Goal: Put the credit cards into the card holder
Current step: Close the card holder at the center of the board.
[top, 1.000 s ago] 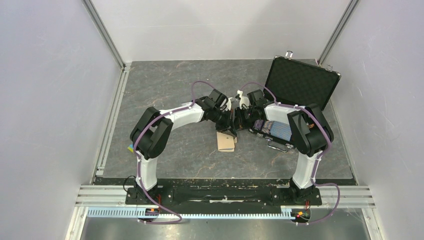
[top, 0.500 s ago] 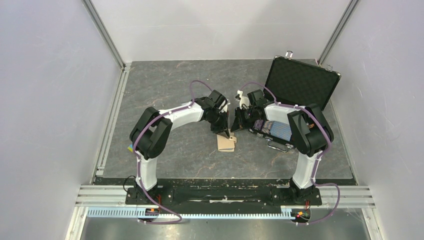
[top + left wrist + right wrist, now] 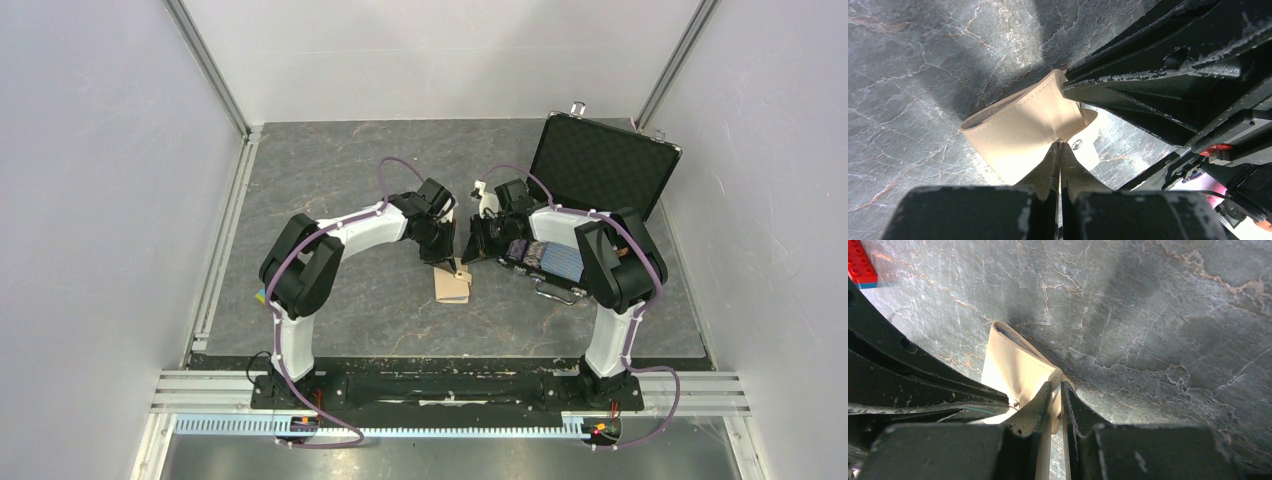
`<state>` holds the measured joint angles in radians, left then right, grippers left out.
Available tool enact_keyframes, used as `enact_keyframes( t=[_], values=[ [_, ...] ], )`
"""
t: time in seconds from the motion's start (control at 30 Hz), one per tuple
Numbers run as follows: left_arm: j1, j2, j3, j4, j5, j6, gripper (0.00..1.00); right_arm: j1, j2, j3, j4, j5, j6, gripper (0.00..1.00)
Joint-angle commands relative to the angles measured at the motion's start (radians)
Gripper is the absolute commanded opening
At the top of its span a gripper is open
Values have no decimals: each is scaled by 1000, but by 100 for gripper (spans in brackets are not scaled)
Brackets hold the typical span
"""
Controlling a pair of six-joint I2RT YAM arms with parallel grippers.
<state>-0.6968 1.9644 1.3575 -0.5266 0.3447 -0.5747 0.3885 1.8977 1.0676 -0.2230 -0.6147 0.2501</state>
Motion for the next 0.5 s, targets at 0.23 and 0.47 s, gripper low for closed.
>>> enact_keyframes(
  t=[0.23,0.47],
  values=[
    [15,-43,41,7,-12,27,2,-5,-7,5,-22,22,-29,13],
    [19,-60,-2,71,44,-3,28,-5,-6,3,-21,21,-31,12]
  ],
)
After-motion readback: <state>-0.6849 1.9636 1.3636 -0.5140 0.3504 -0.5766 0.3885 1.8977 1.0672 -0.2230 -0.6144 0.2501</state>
